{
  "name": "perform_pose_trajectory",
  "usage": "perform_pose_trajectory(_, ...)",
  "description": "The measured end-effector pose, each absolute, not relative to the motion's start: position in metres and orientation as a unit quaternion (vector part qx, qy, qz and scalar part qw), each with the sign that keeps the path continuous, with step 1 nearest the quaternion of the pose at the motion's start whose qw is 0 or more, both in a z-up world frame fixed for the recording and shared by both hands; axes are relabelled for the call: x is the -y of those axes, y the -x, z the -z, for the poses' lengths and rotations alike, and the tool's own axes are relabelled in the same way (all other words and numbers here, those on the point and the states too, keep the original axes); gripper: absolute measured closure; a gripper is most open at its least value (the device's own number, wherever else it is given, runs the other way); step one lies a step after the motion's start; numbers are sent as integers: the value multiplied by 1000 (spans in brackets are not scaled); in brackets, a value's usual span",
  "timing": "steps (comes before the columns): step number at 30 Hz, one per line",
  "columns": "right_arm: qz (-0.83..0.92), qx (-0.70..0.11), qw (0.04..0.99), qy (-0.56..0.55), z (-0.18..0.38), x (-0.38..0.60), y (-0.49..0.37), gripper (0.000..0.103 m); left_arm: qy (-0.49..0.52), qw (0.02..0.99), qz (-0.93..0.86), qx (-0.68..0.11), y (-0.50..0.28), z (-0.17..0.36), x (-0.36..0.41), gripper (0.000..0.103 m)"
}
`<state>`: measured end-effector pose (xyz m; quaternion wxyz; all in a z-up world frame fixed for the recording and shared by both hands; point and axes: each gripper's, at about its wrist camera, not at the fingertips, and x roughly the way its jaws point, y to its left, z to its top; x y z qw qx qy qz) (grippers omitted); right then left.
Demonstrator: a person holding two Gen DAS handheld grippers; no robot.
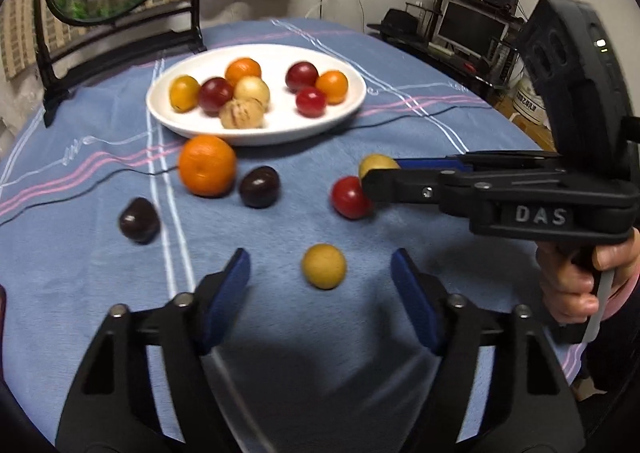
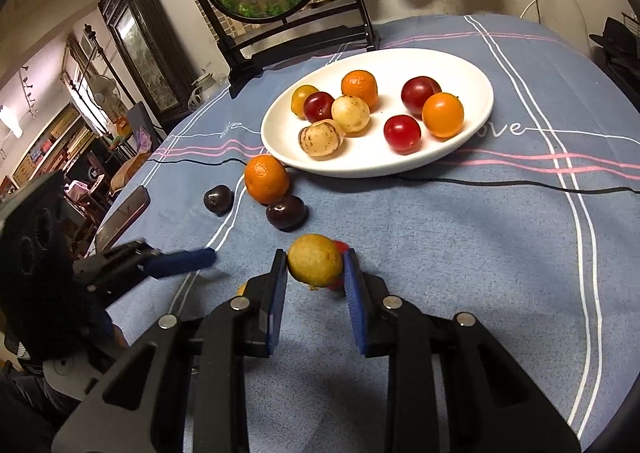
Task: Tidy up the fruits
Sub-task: 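Grasp the pale yellow fruit with the right tool while the left tool grasps a yellow fruit, then place both yellow fruits on the white plate and open both tools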
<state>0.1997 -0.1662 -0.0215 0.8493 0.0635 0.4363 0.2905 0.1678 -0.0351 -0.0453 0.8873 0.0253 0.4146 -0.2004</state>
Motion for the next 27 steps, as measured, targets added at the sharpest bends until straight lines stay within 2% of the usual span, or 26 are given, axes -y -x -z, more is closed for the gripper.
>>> perform_pose_trajectory(3,-290,-432,851,-67,19,168,-198,74,-23,880,207,-427,-171,51,41,47)
perform_pose_trajectory(9,-290,-426,854,-74,17,172,-196,74,-8,872,205,-444,-177,56,40,62)
perform_pose_trajectory(20,-285,-420,859,-66,16,172,-192,74,-3,869,200,-452,-178,58,41,67)
perform_pose_trajectory(27,-267,-414,869,-49,15,171,-192,74,-7,869,195,-455,-178,59,42,76)
